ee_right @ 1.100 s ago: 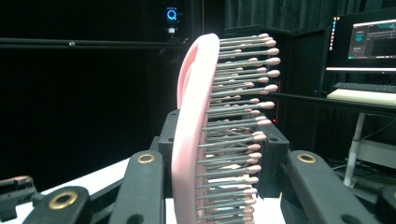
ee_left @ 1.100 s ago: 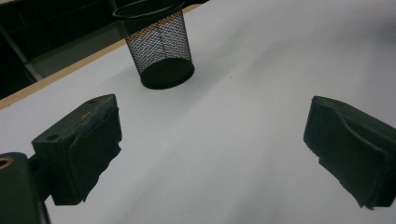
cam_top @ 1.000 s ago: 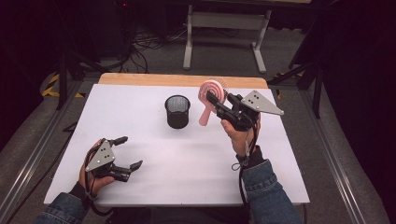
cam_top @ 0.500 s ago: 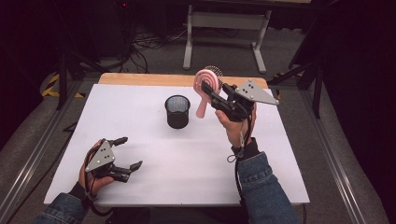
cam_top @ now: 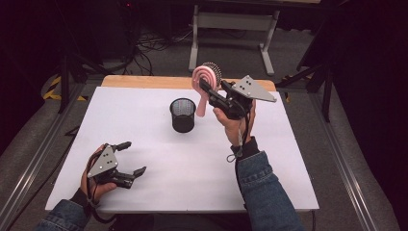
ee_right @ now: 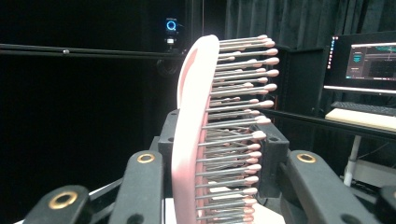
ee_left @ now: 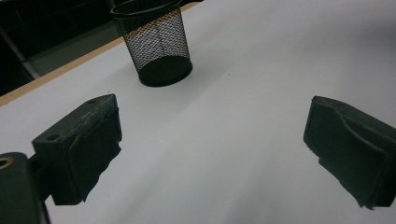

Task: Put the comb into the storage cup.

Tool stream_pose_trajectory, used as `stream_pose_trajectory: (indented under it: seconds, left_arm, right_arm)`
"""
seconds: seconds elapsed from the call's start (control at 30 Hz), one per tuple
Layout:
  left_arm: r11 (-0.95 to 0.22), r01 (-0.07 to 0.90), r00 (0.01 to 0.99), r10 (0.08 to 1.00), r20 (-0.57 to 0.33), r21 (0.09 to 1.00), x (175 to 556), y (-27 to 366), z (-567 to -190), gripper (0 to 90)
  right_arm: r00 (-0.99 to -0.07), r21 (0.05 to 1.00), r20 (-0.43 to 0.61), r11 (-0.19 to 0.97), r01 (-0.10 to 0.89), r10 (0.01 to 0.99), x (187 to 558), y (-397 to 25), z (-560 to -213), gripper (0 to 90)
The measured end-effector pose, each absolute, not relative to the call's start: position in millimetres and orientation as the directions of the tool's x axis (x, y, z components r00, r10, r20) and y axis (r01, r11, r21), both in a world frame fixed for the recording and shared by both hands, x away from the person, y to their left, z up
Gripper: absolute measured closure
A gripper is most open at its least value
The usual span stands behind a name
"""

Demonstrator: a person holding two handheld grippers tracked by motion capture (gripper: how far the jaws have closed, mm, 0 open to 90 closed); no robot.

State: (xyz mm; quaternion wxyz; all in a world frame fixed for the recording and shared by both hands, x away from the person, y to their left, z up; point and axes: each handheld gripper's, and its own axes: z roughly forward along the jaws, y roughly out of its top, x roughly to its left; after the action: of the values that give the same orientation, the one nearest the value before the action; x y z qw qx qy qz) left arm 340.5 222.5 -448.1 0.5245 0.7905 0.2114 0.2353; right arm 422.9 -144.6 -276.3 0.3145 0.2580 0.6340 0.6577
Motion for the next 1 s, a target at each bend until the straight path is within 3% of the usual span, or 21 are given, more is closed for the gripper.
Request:
stream_pose_trajectory:
  seconds: [1.0]
  left_arm:
    - [-0.372, 0.078, 0.808, 0.567, 0.16, 0.925, 339.1, 221.7, -447.9, 5.4]
  right_arm:
    - [-0.68, 0.997, -0.04, -0.018, -0.077, 0.732, 447.1, -109.1, -280.6, 63.4]
